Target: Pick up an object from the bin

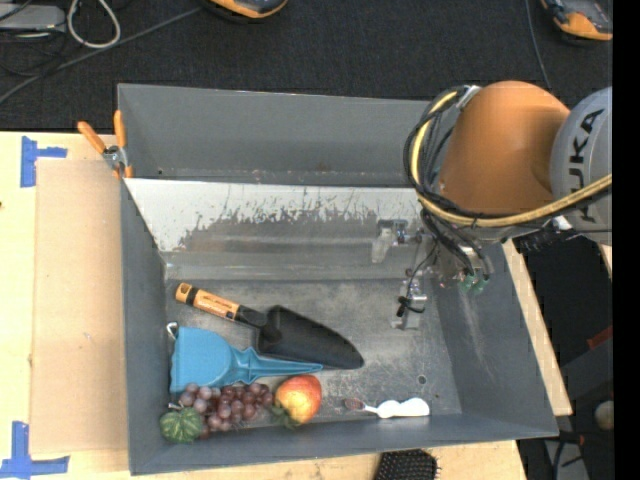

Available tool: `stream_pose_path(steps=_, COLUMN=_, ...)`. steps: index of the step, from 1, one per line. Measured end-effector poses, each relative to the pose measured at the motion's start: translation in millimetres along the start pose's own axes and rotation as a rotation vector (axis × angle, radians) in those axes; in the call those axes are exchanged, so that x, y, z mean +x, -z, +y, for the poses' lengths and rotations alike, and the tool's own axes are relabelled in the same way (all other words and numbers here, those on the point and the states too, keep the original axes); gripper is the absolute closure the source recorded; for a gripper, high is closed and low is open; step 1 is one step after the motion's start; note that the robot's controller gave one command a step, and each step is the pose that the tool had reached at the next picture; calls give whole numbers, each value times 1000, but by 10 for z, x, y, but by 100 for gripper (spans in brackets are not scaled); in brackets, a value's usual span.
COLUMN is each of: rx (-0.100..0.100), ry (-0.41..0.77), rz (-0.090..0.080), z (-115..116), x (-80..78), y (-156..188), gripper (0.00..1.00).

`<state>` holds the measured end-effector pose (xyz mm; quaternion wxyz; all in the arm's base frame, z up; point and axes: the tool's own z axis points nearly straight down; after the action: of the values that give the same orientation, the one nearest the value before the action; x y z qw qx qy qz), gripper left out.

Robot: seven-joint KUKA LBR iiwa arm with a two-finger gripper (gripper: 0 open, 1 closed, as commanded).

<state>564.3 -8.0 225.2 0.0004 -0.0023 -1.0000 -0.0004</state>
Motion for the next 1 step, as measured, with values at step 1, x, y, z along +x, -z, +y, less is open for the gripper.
stream_pose_path(steps=1, rx=1, ry=175, rz=0, z=436, x=252, y=-448, gripper=0)
